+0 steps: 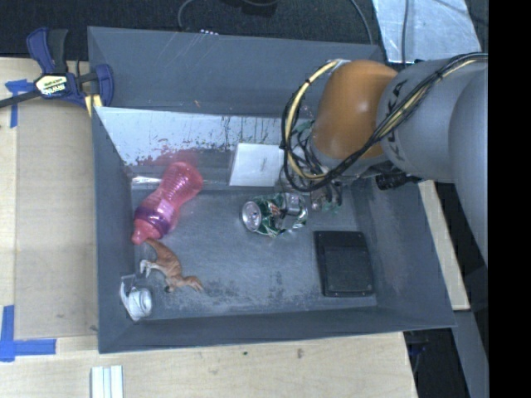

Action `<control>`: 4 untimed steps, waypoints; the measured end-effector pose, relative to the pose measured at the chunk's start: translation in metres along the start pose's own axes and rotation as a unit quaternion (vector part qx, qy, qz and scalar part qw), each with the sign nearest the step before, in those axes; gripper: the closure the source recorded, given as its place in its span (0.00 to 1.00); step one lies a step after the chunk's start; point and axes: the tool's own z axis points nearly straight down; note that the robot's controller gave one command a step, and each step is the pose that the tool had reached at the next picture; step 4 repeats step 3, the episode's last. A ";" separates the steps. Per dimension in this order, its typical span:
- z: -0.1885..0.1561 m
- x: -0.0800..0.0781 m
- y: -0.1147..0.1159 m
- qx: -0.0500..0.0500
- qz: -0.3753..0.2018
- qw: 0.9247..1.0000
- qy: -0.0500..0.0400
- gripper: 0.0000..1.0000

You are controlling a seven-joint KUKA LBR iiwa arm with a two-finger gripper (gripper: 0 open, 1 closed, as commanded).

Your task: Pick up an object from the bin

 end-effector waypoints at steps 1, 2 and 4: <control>-0.036 0.006 -0.003 0.001 0.001 1.000 0.004 1.00; -0.078 -0.004 -0.021 0.000 0.002 1.000 -0.002 1.00; -0.131 0.001 -0.008 0.001 0.000 1.000 0.002 1.00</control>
Offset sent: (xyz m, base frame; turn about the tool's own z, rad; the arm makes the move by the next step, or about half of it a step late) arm -0.0008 -0.0236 0.0799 0.0051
